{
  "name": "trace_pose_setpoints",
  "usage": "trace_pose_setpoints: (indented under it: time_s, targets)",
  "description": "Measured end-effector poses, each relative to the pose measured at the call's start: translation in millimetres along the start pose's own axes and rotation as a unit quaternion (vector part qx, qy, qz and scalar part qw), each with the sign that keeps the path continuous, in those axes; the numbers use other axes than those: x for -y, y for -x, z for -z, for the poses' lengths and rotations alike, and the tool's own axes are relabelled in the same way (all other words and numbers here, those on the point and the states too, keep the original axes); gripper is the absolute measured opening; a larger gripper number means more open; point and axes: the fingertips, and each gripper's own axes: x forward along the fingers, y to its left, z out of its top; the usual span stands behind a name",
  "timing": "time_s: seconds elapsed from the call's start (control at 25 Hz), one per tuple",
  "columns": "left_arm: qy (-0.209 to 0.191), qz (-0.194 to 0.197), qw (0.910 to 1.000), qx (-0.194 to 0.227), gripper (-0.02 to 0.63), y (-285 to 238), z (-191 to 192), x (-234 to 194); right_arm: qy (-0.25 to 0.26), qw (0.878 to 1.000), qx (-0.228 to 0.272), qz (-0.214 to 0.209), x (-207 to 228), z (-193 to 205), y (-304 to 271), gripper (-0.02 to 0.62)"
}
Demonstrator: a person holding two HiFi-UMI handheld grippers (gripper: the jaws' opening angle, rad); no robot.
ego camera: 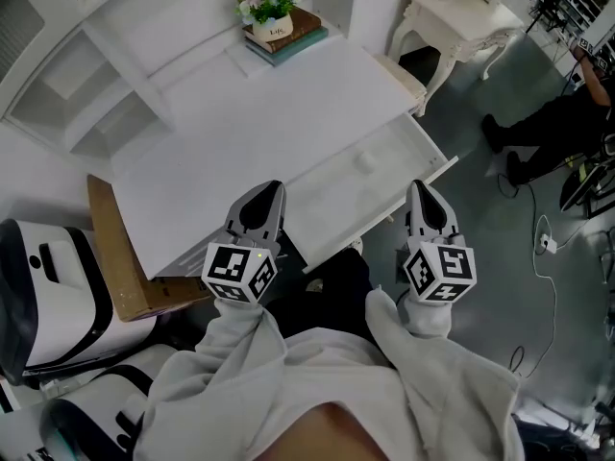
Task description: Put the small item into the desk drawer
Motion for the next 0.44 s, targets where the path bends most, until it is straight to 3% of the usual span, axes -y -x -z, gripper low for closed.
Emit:
trace_pose_setpoints:
  time_s: [0.44]
  targets:
    - [0.004,-0.001,1.0000,-0.003,0.026,-3.0,1.1,-0.4,0.007,1.000,-0.007,-0.008,-2.5,0.0,-3.5,0.032]
